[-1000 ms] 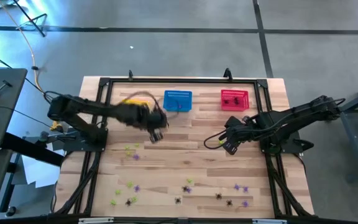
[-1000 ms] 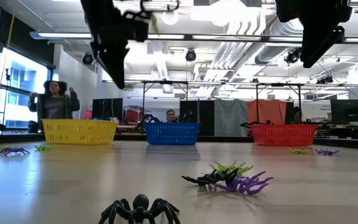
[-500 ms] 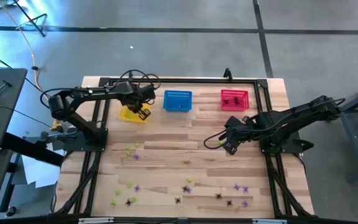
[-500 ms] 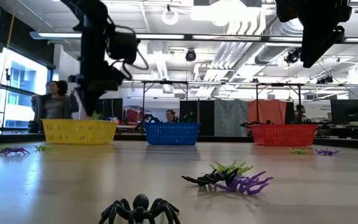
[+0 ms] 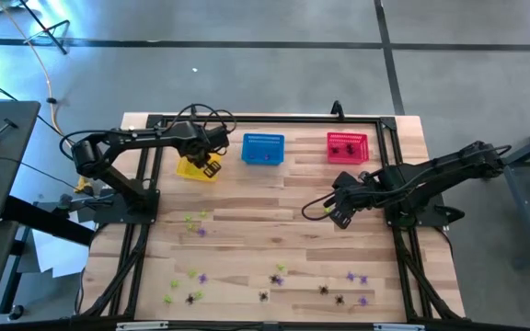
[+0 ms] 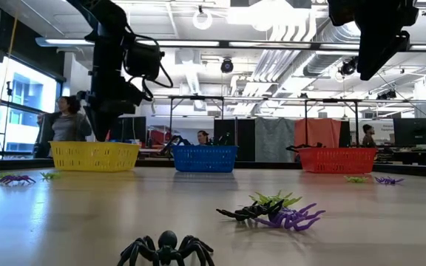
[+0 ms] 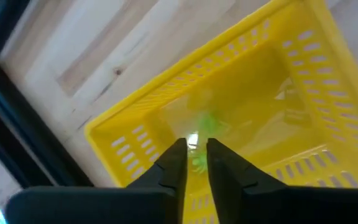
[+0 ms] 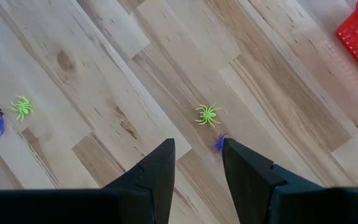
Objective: Sort Halloween decoration
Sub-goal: Put the green spider toy into the yellow bin, then put the purple spider toy into the blue bin
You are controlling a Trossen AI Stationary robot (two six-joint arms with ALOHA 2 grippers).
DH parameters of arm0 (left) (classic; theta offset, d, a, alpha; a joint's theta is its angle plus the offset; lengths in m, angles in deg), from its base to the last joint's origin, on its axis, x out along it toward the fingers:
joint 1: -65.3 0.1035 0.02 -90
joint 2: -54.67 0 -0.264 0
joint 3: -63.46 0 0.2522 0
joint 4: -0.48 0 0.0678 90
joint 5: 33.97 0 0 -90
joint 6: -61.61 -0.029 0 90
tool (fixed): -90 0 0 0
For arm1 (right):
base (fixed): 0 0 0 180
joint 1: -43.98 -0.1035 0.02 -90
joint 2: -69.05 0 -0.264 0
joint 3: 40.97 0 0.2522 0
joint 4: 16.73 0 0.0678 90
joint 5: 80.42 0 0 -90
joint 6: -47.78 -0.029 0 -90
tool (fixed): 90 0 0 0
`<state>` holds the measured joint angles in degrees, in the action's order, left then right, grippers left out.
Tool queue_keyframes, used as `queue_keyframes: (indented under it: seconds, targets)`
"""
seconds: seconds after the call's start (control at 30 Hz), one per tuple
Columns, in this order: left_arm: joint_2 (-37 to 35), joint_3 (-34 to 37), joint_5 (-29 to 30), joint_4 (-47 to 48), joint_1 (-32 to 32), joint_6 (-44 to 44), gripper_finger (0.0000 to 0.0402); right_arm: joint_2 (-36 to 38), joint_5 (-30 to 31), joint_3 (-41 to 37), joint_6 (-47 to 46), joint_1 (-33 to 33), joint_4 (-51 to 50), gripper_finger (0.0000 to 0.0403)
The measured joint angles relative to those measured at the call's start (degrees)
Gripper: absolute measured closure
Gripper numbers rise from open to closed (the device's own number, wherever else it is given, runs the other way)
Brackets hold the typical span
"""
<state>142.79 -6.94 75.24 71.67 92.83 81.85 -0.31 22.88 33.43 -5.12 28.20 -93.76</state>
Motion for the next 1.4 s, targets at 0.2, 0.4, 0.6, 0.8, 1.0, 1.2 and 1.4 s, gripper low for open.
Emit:
queue_keyframes:
  seconds: [0.2,0.4,0.6,0.8,1.0,1.2,1.4]
  targets:
    - [0.0,-1.3,-3.0,0.1,-1.7,-2.1,0.0308,0.0,0.0,0.0,0.0,0.0,0.0,0.0273]
    - [-1.6,-7.5,-5.4,-0.1,-6.3,-3.2,0.0308,0.0,0.0,0.0,0.0,0.0,0.1,0.0273]
    - [-1.6,-10.5,-16.0,-10.5,-18.5,0.6,0.0311,0.0,0.0,0.0,0.0,0.0,0.2,0.0273]
    - [2.1,-10.6,-17.0,-26.1,-35.8,1.6,0.0311,0.0,0.0,0.0,0.0,0.0,0.3,0.0273]
    - [5.8,-10.6,-12.0,-28.2,-47.3,10.1,0.0312,0.0,0.0,0.0,0.0,0.0,0.7,0.0273]
    - [8.9,-10.5,-9.1,-19.5,-54.9,24.1,0.0312,0.0,0.0,0.0,0.0,0.0,1.3,0.0273]
    - [12.2,-10.6,-9.0,-16.7,-61.7,38.4,0.0303,0.0,0.0,0.0,0.0,0.0,1.6,0.0273]
